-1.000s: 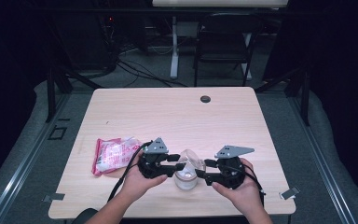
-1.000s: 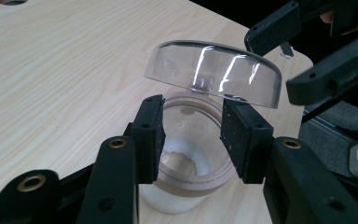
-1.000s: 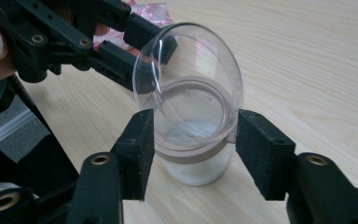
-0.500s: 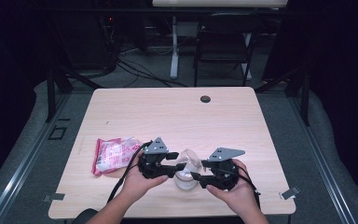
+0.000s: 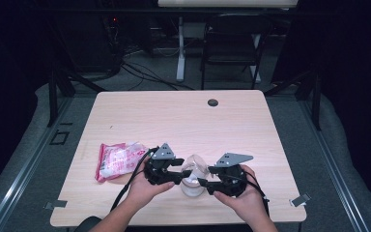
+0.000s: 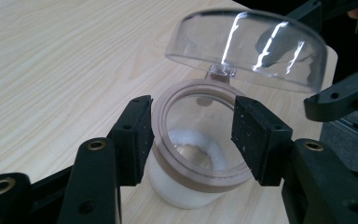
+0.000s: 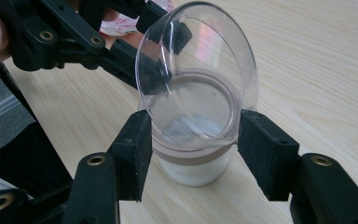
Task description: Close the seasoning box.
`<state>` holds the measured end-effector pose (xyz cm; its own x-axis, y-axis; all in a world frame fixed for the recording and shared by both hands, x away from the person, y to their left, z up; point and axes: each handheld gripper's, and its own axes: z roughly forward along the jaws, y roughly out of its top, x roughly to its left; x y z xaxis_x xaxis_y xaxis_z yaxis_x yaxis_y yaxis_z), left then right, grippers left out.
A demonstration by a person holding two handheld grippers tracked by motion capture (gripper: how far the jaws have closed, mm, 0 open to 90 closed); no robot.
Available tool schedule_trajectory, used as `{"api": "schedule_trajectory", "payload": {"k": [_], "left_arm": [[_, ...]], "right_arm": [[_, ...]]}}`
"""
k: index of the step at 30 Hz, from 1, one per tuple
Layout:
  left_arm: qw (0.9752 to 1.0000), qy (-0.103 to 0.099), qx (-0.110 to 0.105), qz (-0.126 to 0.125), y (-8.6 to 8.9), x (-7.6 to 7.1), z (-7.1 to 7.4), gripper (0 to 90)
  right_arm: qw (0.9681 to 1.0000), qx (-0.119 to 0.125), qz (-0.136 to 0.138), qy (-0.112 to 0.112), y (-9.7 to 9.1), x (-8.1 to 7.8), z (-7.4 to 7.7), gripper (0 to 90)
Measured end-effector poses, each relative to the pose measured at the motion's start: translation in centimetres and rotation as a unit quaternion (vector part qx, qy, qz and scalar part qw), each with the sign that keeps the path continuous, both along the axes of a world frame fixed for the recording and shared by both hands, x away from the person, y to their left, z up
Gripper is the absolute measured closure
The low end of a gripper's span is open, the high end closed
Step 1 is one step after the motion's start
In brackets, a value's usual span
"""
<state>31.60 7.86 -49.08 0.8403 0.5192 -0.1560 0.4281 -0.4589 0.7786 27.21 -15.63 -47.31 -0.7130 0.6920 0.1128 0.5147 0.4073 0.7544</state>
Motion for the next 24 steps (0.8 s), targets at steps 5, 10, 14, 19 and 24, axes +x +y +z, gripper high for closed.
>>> {"api": "schedule_trajectory", "payload": {"k": [5,10,14,19,24], "left_arm": [[0.9999,0.002,0.009,0.004,-0.2,0.1,-0.8,51.0],[0.9997,-0.002,0.022,0.009,-0.3,0.1,-1.2,58.6],[0.9995,-0.007,0.029,0.013,-0.3,0.1,-1.3,63.0],[0.9990,-0.009,0.040,0.014,-0.4,0.1,-1.4,66.4],[0.9990,-0.008,0.041,0.012,-0.3,0.2,-1.5,67.1]], "right_arm": [[1.0000,0.003,0.000,0.001,-0.1,0.0,0.0,45.2],[1.0000,0.004,-0.003,0.001,-0.2,0.1,0.0,45.4],[1.0000,0.005,-0.004,0.001,-0.2,0.1,0.0,45.5],[0.9999,0.009,-0.006,0.000,-0.3,0.1,0.0,47.2],[0.9999,0.010,-0.009,0.001,-0.4,0.1,0.0,48.3]]}}
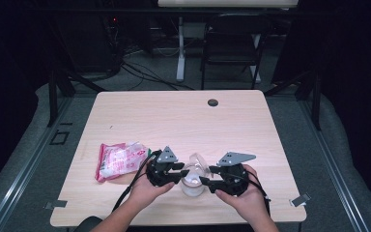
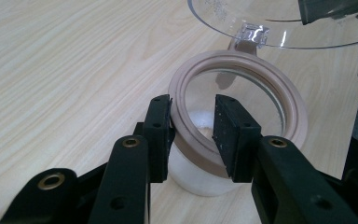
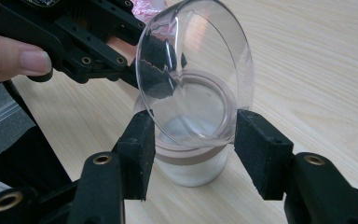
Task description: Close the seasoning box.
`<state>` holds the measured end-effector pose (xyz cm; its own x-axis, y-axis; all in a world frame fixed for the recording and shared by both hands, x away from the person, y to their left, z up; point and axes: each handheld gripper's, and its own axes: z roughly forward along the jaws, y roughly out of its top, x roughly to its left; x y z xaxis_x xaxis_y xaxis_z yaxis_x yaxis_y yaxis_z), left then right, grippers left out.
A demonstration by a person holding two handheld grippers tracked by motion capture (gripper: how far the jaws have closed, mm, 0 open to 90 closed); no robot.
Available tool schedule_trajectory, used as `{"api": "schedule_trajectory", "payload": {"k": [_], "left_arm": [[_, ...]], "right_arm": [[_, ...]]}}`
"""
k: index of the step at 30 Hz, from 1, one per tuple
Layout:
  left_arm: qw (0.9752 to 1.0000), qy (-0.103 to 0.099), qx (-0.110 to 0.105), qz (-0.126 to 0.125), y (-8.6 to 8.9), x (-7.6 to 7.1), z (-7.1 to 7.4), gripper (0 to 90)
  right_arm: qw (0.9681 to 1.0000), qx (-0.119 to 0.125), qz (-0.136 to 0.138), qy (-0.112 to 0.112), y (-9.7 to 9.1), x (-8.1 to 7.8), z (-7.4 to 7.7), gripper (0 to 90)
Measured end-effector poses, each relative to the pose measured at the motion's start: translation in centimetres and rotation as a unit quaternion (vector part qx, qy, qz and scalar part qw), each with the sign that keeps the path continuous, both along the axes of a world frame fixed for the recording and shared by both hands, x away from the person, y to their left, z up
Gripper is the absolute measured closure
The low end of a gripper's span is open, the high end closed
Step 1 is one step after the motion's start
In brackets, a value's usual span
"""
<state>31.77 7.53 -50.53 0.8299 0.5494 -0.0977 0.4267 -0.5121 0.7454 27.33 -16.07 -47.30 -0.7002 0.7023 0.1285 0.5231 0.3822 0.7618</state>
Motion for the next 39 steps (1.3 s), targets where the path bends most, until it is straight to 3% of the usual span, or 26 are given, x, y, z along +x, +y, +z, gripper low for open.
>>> {"api": "schedule_trajectory", "payload": {"k": [17,27,39], "left_arm": [[1.0000,-0.003,0.000,0.000,0.0,0.0,0.0,67.6],[1.0000,-0.004,0.002,-0.001,0.0,0.0,0.0,67.6],[1.0000,-0.005,-0.002,0.000,0.0,-0.1,-0.1,64.6]], "right_arm": [[1.0000,0.003,-0.008,-0.001,-0.9,0.2,0.1,54.4],[0.9992,0.004,-0.040,0.001,-1.9,0.7,-0.2,60.0],[0.9985,0.008,-0.053,0.008,-1.6,1.3,-1.4,57.8]]}}
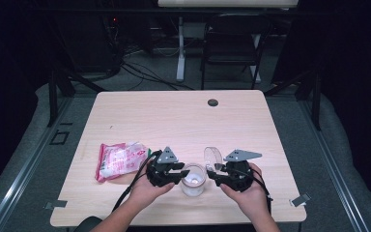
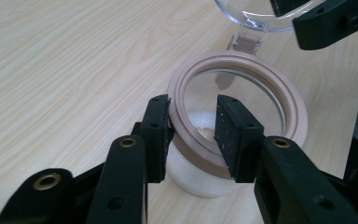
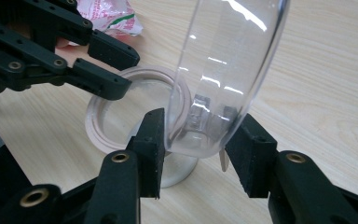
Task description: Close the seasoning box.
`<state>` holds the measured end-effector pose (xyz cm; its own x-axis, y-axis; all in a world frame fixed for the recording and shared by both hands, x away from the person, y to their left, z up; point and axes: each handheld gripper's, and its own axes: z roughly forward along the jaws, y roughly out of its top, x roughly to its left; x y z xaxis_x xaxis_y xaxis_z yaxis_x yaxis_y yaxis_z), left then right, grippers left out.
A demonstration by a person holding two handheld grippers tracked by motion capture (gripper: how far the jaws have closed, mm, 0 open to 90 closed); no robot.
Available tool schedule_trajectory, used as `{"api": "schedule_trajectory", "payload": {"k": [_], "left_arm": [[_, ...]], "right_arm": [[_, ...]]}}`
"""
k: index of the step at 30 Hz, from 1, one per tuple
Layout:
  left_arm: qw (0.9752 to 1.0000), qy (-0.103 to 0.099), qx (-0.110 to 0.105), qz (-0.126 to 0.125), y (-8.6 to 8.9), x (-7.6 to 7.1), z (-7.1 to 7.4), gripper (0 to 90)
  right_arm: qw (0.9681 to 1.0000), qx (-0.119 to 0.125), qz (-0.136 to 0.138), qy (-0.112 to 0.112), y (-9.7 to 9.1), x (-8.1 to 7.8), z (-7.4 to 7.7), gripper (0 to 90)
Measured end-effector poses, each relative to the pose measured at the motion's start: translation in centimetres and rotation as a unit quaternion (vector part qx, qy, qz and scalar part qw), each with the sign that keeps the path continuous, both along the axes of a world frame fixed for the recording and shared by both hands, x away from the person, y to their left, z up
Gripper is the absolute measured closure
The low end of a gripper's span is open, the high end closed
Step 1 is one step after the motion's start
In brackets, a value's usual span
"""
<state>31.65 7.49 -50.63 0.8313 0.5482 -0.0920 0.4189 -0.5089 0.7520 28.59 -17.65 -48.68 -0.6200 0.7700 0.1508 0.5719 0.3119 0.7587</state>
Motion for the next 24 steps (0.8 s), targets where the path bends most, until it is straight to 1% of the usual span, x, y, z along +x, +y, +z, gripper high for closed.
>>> {"api": "schedule_trajectory", "payload": {"k": [3,6,7,9,11,15,18,19,22,23,24], "left_arm": [[1.0000,0.003,-0.004,-0.003,0.2,0.0,0.1,63.9],[0.9999,-0.001,-0.011,0.002,0.2,-0.1,0.1,62.8],[0.9999,-0.003,-0.010,0.002,0.3,0.0,0.2,62.7],[1.0000,0.001,-0.009,0.001,0.3,-0.1,0.1,62.3],[1.0000,0.000,-0.009,0.002,0.3,-0.1,0.1,62.1],[0.9999,0.000,-0.012,0.004,0.7,-0.2,0.2,61.8],[0.9998,-0.004,-0.018,0.012,1.0,-0.2,0.2,61.7],[0.9998,-0.002,-0.018,0.012,1.1,-0.2,0.3,61.8],[0.9996,-0.003,-0.024,0.015,1.5,-0.3,0.3,61.1],[0.9995,-0.003,-0.027,0.015,1.7,-0.3,0.3,60.6],[0.9994,-0.002,-0.028,0.019,1.8,-0.4,0.3,60.6]], "right_arm": [[1.0000,0.005,-0.003,0.004,0.0,0.2,-0.3,57.3],[1.0000,0.006,-0.006,0.004,0.1,0.4,-0.5,57.3],[0.9999,0.010,-0.007,0.005,0.1,0.5,-0.7,57.2],[0.9999,0.011,-0.007,0.006,0.2,0.6,-0.8,57.1],[0.9999,0.007,-0.007,0.006,0.3,0.6,-0.9,57.3],[1.0000,0.003,-0.005,-0.001,0.6,0.7,-1.1,59.6],[1.0000,0.009,-0.003,0.001,0.6,0.9,-1.2,62.4],[0.9999,0.014,-0.004,0.000,0.7,0.9,-1.3,63.4],[1.0000,0.005,-0.004,-0.003,0.8,1.2,-1.2,65.5],[0.9999,0.009,-0.007,-0.003,0.9,1.3,-1.3,66.0],[1.0000,0.007,-0.005,-0.003,0.8,1.4,-1.3,66.5]]}}
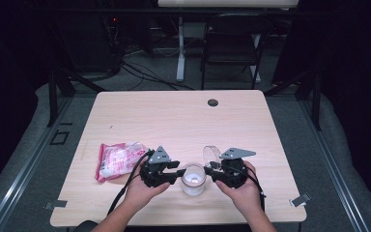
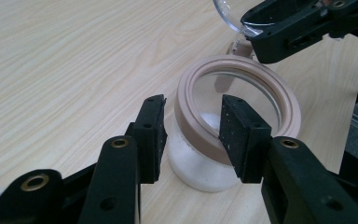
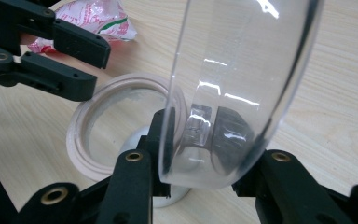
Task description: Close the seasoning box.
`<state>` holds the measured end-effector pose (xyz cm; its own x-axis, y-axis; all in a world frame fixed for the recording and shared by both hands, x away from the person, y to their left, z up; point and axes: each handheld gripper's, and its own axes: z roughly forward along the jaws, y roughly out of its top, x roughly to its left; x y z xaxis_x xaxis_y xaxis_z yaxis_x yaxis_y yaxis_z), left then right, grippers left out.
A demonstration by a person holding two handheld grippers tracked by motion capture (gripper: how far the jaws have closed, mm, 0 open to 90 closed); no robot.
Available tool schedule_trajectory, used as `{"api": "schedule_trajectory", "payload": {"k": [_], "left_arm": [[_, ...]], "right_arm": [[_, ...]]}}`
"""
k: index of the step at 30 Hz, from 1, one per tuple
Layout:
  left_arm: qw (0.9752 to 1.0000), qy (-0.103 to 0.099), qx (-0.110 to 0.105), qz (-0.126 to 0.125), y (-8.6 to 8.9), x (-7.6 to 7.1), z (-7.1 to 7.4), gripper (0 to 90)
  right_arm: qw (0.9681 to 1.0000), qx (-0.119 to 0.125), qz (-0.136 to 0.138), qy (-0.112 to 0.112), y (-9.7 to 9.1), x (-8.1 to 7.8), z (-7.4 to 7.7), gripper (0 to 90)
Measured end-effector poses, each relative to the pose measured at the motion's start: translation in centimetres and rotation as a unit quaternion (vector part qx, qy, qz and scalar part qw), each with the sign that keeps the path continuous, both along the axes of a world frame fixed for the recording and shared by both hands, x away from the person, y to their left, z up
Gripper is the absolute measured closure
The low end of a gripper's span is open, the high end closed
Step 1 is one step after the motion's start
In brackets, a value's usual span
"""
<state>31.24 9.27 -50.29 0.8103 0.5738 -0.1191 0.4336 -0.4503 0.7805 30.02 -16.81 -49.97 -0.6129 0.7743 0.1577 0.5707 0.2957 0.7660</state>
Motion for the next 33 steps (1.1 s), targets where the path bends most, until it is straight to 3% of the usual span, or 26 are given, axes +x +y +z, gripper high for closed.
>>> {"api": "schedule_trajectory", "payload": {"k": [8,18,33], "left_arm": [[0.9997,-0.010,-0.003,0.021,1.4,-0.5,0.2,60.3],[0.9984,-0.015,0.001,0.054,3.7,-1.1,0.3,58.7],[0.9941,-0.022,0.005,0.106,6.6,-1.9,0.1,53.3]], "right_arm": [[0.9999,0.013,-0.001,0.000,-0.1,1.3,-0.1,70.9],[0.9990,0.029,0.030,0.013,-0.4,3.5,-0.1,74.6],[0.9968,0.050,0.060,0.016,-0.4,6.4,0.1,73.7]]}}
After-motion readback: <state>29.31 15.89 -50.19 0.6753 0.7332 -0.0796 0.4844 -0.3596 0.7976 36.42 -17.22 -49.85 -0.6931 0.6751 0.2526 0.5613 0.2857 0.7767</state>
